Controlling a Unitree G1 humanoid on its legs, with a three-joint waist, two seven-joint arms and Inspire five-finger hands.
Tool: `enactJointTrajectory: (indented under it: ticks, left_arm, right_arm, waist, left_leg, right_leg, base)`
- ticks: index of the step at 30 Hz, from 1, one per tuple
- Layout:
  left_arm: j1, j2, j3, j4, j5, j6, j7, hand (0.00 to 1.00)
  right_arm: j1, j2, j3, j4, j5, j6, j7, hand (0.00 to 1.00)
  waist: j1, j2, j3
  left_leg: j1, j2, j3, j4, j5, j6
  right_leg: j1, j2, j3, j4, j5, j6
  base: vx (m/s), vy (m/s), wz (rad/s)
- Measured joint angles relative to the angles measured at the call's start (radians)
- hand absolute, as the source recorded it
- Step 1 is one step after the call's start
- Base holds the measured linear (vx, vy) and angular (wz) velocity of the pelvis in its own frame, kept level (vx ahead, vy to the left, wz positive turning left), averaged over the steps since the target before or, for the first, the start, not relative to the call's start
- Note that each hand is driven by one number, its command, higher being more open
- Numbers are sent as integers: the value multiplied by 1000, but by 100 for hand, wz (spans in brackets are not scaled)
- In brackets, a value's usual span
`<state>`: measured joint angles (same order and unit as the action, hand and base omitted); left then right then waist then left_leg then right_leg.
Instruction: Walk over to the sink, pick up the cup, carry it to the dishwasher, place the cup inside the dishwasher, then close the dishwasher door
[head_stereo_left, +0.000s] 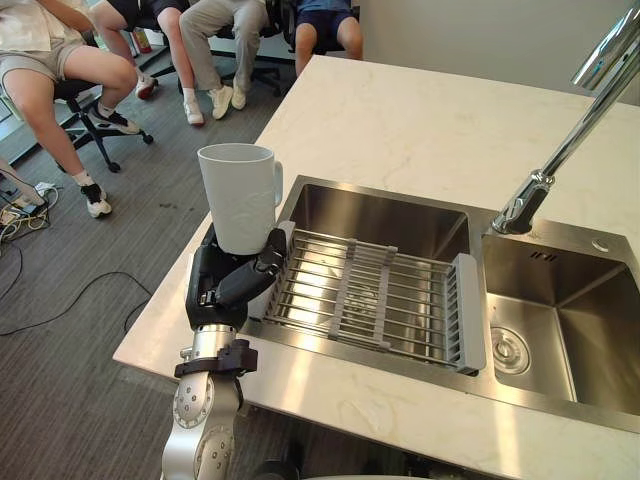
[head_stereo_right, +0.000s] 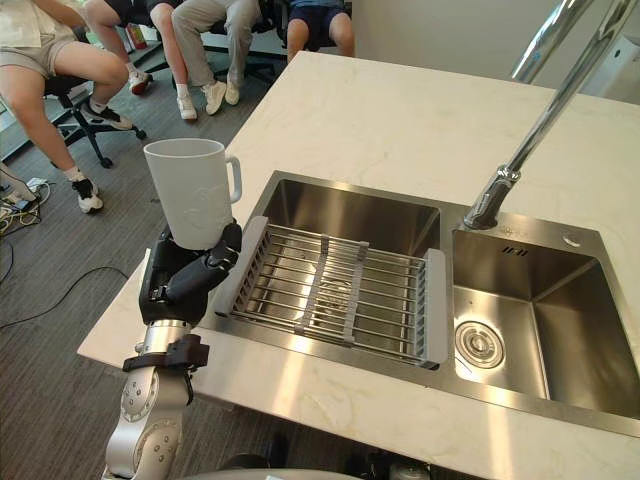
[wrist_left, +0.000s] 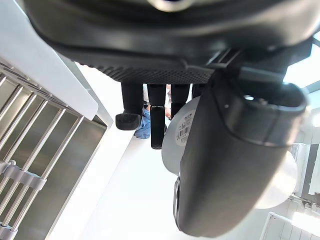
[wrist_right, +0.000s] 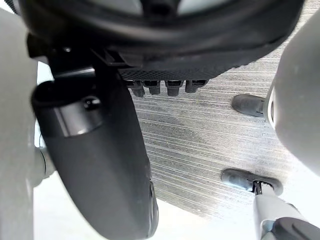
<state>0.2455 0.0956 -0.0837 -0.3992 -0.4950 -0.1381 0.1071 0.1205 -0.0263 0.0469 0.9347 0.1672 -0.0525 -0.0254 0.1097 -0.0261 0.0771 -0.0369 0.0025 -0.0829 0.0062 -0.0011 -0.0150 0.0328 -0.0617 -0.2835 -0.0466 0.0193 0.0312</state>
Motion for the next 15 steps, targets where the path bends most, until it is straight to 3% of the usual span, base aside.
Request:
enactJointTrajectory:
  ticks: [5, 9, 10, 11, 12, 15]
  left_arm:
    - [31, 2, 3, -19, 0, 0, 2, 0]
    - [34, 6, 5, -80, 2, -8, 3, 0]
    - [28, 6, 3, -81, 2, -13, 3, 0]
    - [16, 5, 4, -83, 3, -21, 5, 0]
    - [2, 3, 10, -83, 3, -25, 11, 0]
    - [-1, 2, 10, -86, 3, -48, 22, 0]
  right_arm:
    - [-9, 10, 3, 11, 0, 5, -3, 100]
    - [-47, 16, 15, 14, -5, 6, -11, 100]
    - [-47, 16, 21, 14, -6, 6, -14, 100]
    - [-52, 15, 25, 14, -9, 9, -18, 100]
    - [-60, 16, 31, 12, -10, 11, -19, 100]
    - [-60, 27, 38, -12, -10, 13, -20, 100]
  waist:
    - [20, -4, 1]
    - [10, -1, 28]
    - [10, 0, 31]
    - [14, 12, 38]
    - [10, 14, 44]
    - [22, 7, 40]
  left_leg:
    - [-9, 10, 49, 68, -45, 2]
    - [-48, 38, 66, 171, -99, 0]
    - [-54, 42, 65, 182, -102, 2]
    - [-65, 53, 64, 177, -97, 26]
    - [-67, 55, 54, 170, -75, 23]
    - [-93, 38, 5, 179, -51, 11]
  right_leg:
    - [-14, 0, 52, 30, 1, 0]
    - [-62, 9, 126, 130, 1, 1]
    - [-69, 12, 140, 142, 4, 6]
    - [-77, 18, 178, 161, 1, 30]
    - [-114, 5, 198, 333, -84, 19]
    - [-109, -24, 248, 580, -174, 61]
  base:
    - [-12, 23, -27]
    - [-73, 51, -24]
    - [-121, 58, 5]
    - [-127, 44, 18]
    - [-113, 39, 26]
    - [-68, -30, 51]
